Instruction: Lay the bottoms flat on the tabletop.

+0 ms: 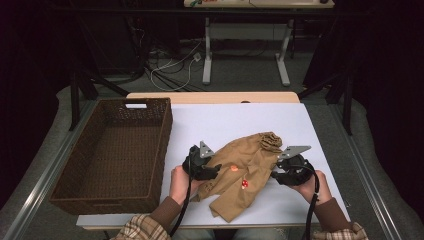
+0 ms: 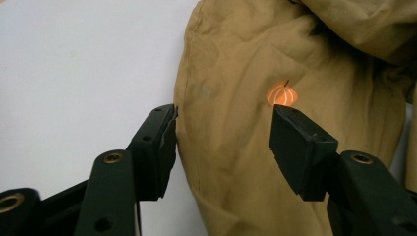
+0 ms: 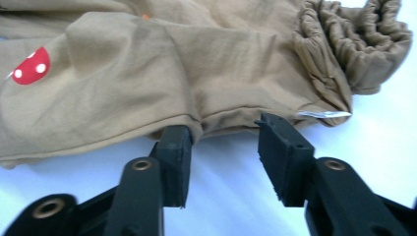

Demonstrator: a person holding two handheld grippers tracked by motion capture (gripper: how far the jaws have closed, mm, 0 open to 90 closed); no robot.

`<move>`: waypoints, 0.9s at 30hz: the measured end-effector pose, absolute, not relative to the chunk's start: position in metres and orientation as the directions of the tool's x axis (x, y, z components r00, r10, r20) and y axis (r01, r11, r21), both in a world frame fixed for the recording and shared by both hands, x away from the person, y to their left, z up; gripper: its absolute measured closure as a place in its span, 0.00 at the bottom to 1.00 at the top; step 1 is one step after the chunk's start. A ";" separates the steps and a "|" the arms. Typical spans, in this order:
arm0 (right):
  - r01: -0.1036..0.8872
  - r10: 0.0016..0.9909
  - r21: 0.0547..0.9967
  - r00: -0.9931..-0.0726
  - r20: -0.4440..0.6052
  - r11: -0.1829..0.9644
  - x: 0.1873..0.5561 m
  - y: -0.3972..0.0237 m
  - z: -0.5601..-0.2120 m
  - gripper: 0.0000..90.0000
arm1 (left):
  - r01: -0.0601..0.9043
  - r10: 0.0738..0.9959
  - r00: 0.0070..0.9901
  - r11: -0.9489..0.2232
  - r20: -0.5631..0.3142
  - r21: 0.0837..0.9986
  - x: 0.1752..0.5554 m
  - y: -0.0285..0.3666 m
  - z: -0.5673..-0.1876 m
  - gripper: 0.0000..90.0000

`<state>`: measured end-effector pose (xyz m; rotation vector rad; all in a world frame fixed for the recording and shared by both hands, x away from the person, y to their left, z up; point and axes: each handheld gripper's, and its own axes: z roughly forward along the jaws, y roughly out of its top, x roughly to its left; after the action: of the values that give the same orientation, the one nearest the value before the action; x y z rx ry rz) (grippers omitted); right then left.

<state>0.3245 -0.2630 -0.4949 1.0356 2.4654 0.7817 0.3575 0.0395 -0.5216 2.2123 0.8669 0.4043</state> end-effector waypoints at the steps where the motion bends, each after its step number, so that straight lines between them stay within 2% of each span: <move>1: 0.547 0.740 0.608 -0.665 -0.102 0.576 0.325 -0.264 -0.494 0.60 | 0.465 0.689 0.724 -0.519 0.029 0.718 0.359 0.037 -0.522 0.47; 12: 0.597 0.812 0.649 -0.581 -0.056 0.472 0.326 -0.281 -0.494 0.50 | 0.502 0.692 0.721 -0.556 0.036 0.662 0.385 0.015 -0.533 0.44; 18: 0.670 0.846 0.616 -0.533 0.011 0.414 0.339 -0.269 -0.513 0.38 | 0.524 0.687 0.726 -0.578 0.026 0.625 0.392 0.009 -0.542 0.45; 20: 0.698 0.858 0.599 -0.512 0.035 0.392 0.344 -0.265 -0.520 0.33 | 0.524 0.679 0.734 -0.582 0.017 0.622 0.393 0.008 -0.544 0.49; 22: 0.714 0.866 0.588 -0.498 0.045 0.380 0.350 -0.262 -0.527 0.32 | 0.523 0.669 0.743 -0.583 0.003 0.622 0.393 0.006 -0.546 0.55; 27: 0.728 0.870 0.575 -0.491 0.055 0.374 0.356 -0.259 -0.535 0.45 | 0.505 0.641 0.767 -0.602 -0.003 0.619 0.392 0.002 -0.548 0.76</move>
<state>0.3557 -0.2593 -0.5345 1.4174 2.3793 0.7952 0.3918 0.0022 -0.5479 2.3478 0.8536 0.2920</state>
